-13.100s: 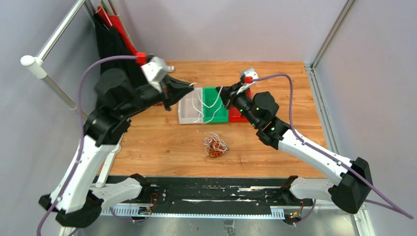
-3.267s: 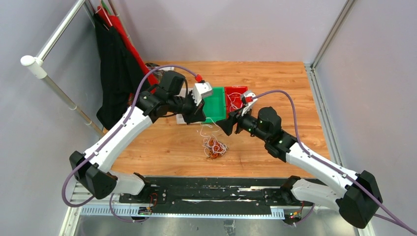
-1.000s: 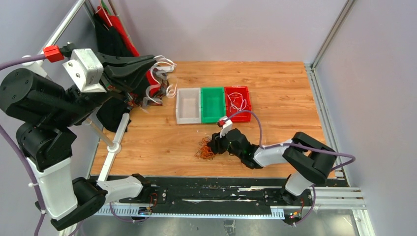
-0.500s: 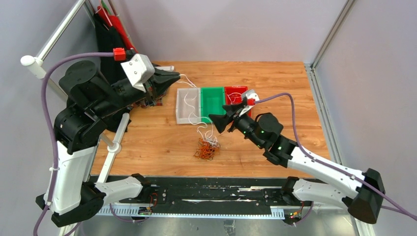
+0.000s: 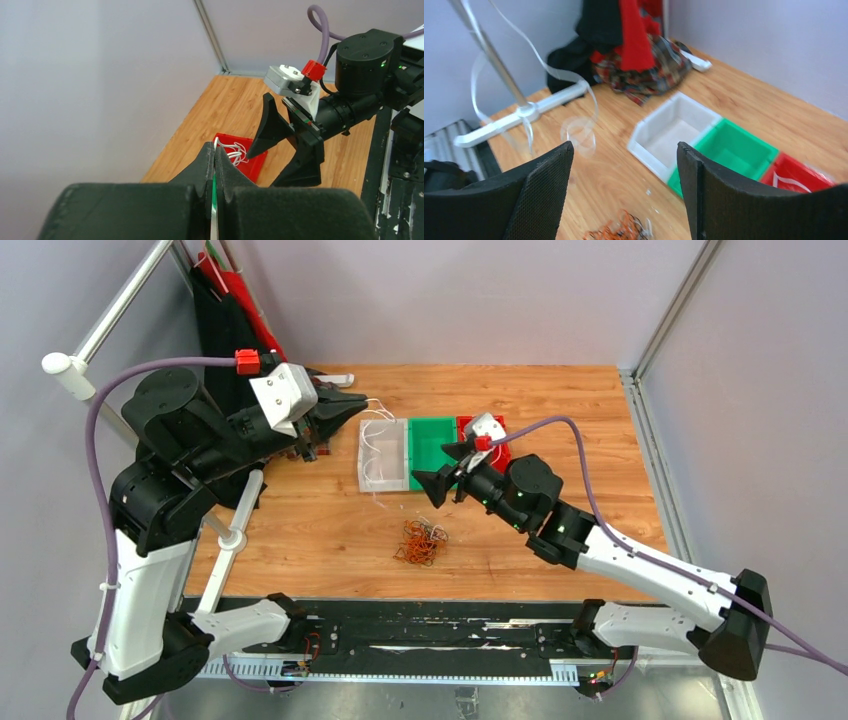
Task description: Untangle the cables
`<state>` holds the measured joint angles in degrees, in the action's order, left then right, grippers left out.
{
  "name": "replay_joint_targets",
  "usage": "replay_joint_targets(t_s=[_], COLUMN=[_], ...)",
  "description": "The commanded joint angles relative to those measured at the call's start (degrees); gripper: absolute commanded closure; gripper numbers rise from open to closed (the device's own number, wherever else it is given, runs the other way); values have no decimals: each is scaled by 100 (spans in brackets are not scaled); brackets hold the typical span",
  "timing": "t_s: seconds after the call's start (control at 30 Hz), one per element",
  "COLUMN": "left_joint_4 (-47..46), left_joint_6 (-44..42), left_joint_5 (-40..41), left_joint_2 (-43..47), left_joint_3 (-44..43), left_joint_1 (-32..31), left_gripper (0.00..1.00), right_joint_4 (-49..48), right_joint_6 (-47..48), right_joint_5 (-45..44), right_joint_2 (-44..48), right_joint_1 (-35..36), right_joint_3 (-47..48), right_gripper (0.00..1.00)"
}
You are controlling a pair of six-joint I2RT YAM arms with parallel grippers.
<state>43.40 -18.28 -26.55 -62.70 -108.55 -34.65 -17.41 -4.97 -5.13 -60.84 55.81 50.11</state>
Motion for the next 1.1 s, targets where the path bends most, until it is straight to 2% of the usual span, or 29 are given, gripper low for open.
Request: replay_joint_targets(t_s=[0.0,0.17,0.23,0.4,0.47,0.57,0.6,0.83,1.07], left_joint_4=[-94,-87,-93,-93,-94,-93,-94,-179,-965], left_joint_6=[-106,-61,-9,129,146,147,147,179,562], left_joint_5=[-6,-54,-113,-306,-336,-343,-340,-406,-503], left_joint_2=[112,161,161,164,174,170,180,112,-509], left_joint_3=[90,282,284,258,264,271,285,560,748], left_joint_1=[-32,-32,-33,-33,-33,-30,-32,-33,-69], left_gripper=[100,100,99,99,99,99,99,100,99], right_joint_4=[-267,-657,-642,-794,-820,-853,-871,-905,-877], right_joint_6=[384,92,24,-131,-148,-170,-188,-309,-434], right_joint_5=[484,1350,1383,1305,1316,1221,1144,893,-81], right_joint_2=[-306,-737,-935,-1243,-1355,-1425,-1419,-1113,-491], right_joint_1=[428,538,561,545,538,511,508,187,-572], right_joint_3=[643,917,1042,1176,1244,1307,1300,1017,283], right_gripper=[24,24,24,36,53,90,98,99,99])
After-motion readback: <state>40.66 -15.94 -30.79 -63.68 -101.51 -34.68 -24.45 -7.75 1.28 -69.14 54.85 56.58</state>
